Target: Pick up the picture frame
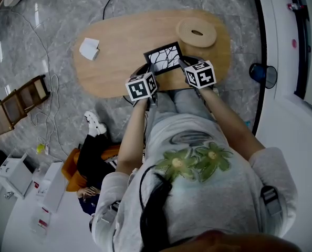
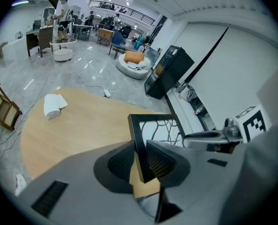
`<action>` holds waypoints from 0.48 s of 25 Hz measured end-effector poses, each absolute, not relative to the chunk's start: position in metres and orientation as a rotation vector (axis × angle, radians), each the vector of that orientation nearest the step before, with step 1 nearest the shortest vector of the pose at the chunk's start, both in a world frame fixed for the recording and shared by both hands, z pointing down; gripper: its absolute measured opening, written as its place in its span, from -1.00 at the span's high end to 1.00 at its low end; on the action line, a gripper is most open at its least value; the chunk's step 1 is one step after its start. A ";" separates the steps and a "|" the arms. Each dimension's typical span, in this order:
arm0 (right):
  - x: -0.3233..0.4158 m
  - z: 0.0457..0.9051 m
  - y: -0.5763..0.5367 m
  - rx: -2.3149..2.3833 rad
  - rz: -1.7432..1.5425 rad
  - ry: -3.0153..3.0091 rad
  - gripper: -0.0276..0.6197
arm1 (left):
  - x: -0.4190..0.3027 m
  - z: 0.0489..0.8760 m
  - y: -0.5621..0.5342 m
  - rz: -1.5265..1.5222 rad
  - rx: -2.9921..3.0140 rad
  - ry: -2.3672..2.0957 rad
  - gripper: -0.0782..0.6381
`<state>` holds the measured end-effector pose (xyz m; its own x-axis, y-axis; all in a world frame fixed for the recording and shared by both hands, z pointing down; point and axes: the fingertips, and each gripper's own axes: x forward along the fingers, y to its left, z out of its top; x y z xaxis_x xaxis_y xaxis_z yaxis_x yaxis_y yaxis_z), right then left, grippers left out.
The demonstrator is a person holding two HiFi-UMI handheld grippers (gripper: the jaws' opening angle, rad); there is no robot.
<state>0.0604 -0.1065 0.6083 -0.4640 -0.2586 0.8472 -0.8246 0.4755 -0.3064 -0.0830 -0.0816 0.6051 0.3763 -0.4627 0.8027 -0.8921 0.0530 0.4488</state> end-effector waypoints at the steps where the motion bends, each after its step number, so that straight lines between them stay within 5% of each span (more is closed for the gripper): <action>1: 0.060 0.605 -0.105 0.894 0.949 -1.970 0.65 | -0.084 0.602 -0.080 0.505 1.582 -1.248 0.53; 12: 0.060 0.571 -0.099 0.885 0.915 -2.015 0.65 | -0.082 0.564 -0.070 0.470 1.636 -1.255 0.53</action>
<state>0.0604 -0.0987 0.5713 -0.4881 -0.2774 0.8275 -0.8058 0.5075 -0.3052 -0.0823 -0.0703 0.5639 0.3910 -0.5066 0.7685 -0.8867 0.0164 0.4620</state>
